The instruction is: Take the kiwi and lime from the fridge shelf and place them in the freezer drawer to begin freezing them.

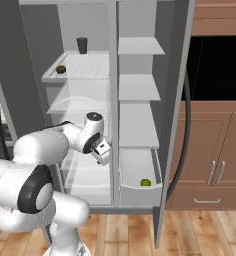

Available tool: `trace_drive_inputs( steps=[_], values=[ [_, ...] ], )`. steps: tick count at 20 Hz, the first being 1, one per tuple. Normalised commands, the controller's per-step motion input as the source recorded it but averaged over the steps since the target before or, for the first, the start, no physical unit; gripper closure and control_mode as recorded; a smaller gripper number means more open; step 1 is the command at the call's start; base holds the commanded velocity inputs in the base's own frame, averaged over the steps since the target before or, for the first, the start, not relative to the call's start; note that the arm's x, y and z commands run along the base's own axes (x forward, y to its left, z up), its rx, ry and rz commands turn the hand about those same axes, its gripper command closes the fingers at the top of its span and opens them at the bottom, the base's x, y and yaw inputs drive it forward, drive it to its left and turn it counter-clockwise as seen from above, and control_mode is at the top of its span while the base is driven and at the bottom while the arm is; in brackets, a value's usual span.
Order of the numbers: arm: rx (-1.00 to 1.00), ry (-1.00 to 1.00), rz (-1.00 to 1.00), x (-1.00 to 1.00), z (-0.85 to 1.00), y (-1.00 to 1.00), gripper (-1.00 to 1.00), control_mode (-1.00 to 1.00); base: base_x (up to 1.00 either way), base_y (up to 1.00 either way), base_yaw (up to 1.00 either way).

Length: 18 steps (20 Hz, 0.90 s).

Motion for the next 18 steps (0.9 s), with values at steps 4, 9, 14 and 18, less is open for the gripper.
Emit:
trace_drive_inputs(
  steps=[4,9,14,18],
  values=[
    [-0.2,-0.34,0.24,-0.71,1.0,0.52,-1.0,-1.0,0.0,0.0,0.0],
    [-0.28,-0.09,0.37,-0.48,1.0,0.24,-1.0,-1.0,0.0,0.0,0.0],
    [-0.18,0.0,0.28,-0.13,1.0,0.05,-1.0,-1.0,0.0,0.0,0.0],
    [0.09,0.0,0.22,0.0,0.93,0.0,-1.0,-1.0,0.0,0.0,0.0]
  ],
)
